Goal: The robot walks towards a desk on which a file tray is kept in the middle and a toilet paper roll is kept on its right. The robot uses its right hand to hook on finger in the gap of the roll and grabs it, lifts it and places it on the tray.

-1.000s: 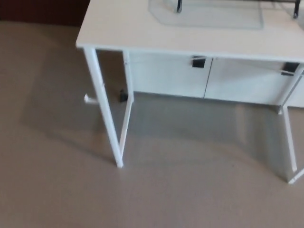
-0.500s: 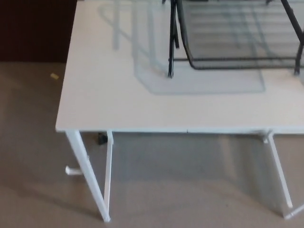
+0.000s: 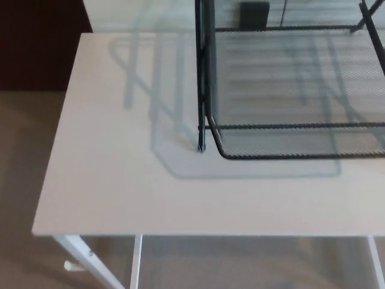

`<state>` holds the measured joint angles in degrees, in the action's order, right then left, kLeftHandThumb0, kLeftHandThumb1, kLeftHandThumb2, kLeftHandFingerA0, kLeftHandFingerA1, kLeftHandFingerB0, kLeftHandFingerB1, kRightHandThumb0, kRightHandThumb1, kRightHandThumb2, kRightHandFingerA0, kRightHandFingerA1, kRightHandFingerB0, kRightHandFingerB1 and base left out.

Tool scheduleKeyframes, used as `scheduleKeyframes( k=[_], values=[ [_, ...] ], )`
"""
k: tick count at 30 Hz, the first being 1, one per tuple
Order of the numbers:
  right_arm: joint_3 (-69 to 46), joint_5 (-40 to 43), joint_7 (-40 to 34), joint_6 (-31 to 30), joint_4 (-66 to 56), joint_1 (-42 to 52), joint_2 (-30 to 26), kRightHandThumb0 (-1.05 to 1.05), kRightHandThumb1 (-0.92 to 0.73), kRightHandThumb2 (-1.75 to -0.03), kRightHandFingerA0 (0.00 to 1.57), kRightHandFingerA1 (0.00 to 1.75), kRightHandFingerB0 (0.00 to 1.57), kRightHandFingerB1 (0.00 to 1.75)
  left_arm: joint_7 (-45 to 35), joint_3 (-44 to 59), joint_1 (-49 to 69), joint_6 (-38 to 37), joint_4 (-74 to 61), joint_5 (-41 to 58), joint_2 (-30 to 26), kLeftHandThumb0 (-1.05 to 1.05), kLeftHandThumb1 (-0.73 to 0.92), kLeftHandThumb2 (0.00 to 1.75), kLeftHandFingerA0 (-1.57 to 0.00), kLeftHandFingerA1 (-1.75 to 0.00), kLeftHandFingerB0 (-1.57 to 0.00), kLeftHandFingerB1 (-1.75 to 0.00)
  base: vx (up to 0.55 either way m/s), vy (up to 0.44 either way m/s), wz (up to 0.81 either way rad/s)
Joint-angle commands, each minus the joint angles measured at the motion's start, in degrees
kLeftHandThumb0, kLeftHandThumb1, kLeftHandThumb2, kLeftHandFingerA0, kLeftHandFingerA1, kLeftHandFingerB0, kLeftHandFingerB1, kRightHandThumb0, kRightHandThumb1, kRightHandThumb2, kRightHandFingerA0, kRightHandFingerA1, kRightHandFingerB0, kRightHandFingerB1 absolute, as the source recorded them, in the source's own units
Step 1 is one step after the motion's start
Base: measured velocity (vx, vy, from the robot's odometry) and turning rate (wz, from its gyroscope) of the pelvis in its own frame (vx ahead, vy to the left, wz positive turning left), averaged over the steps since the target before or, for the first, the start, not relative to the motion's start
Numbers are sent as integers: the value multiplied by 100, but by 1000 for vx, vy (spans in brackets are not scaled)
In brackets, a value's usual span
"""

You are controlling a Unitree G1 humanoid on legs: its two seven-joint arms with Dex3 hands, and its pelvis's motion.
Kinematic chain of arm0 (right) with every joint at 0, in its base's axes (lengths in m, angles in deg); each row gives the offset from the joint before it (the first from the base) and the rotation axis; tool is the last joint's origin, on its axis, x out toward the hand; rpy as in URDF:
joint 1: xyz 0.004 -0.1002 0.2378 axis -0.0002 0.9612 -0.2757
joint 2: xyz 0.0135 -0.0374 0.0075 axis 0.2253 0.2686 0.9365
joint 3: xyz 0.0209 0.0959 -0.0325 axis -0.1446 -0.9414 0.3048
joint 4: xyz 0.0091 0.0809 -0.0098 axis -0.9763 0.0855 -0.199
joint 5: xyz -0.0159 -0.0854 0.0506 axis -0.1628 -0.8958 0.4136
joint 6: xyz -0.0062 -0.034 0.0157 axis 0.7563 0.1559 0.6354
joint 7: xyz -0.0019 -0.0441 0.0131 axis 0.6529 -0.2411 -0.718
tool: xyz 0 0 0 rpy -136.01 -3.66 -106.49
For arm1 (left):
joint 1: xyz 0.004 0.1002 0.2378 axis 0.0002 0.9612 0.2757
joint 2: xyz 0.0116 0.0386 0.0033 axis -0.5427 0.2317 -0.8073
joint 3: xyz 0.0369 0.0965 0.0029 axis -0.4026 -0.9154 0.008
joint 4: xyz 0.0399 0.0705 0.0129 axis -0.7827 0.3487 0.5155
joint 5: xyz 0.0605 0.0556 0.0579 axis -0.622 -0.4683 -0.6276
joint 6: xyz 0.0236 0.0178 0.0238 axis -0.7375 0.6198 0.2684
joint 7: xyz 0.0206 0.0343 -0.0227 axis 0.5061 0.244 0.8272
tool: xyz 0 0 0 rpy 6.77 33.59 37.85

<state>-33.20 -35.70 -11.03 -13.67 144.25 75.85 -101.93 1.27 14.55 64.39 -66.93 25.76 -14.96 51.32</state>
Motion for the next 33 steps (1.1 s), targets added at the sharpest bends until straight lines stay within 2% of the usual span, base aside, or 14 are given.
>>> scheduleKeyframes(
  k=[1,2,4,9,10,11,12,13,14,18,20,22,31,33],
  values=[
    [218,-218,-203,77,354,-275,-40,-22,-55,-99,3,51,0,48,-103,109,96,-76,-102,173,-91,-76,77,115,-3,-50,0,-33,296,100,-10],
    [-49,126,93,341,285,-184,-31,-23,-59,-58,9,38,13,33,-104,59,100,-181,-60,107,-107,-77,76,114,-10,-53,0,-37,226,279,-39],
    [-268,387,437,550,121,4,-95,-17,-54,-97,4,52,0,47,-117,60,42,-166,37,119,-122,-78,76,115,-2,-50,0,-35,214,251,-15],
    [-1188,1135,676,-230,-149,82,2,-18,-51,-72,0,20,0,16,20,27,-55,-38,64,94,-136,-80,77,109,-16,-56,-8,-46,69,68,3],
    [-1472,1380,808,-383,61,-145,56,-11,-49,-70,0,11,0,10,63,200,-20,28,68,251,-182,-81,92,73,-16,-49,-10,-32,-4,-17,10],
    [-1506,1348,763,-481,127,-198,-3,-14,-50,-72,0,16,0,11,235,-25,0,-71,14,-9,-215,-83,80,115,-19,-58,-3,-39,19,-63,6],
    [-1153,881,557,-550,209,-257,-168,-30,-46,-72,0,32,0,18,203,-45,-25,-153,50,-35,-243,-81,92,77,-13,-48,-6,-31,49,-95,5],
    [-815,537,827,-576,234,-249,-380,-37,-60,-58,0,31,0,8,122,86,-58,-224,110,115,-243,-75,75,115,0,-46,-2,-32,40,-115,4],
    [-1189,652,-438,-858,-611,129,-25,-22,-22,-82,19,54,12,50,17,194,-28,-401,105,213,-295,-73,77,116,-1,-40,0,-27,49,-155,2],
    [-1573,832,-600,-1626,-1960,689,211,-36,-46,-54,23,39,21,28,34,143,-32,-491,41,108,-334,-75,76,115,-1,-47,0,-29,30,-217,9],
    [-1686,892,-560,-1288,-1746,719,249,-25,-40,-90,7,50,0,47,84,152,-44,-410,-26,111,-345,-80,76,108,-8,-50,-5,-38,65,-115,-3],
    [-1832,1106,-148,-1037,-1443,659,229,-21,-54,-59,1,32,2,24,105,188,-109,-381,8,140,-338,-80,77,108,-10,-50,-5,-32,0,0,0],
    [-2180,1161,-447,-1060,-580,254,255,-23,-54,-64,5,29,6,20,76,41,-191,-442,-27,31,-462,-79,78,110,-9,-49,-4,-35,62,189,-6],
    [-2395,1317,-507,-804,-257,192,284,-12,-53,-68,0,21,5,25,152,21,-272,-390,48,28,-471,-80,92,75,-16,-41,-7,-28,67,272,15]
  ],
)
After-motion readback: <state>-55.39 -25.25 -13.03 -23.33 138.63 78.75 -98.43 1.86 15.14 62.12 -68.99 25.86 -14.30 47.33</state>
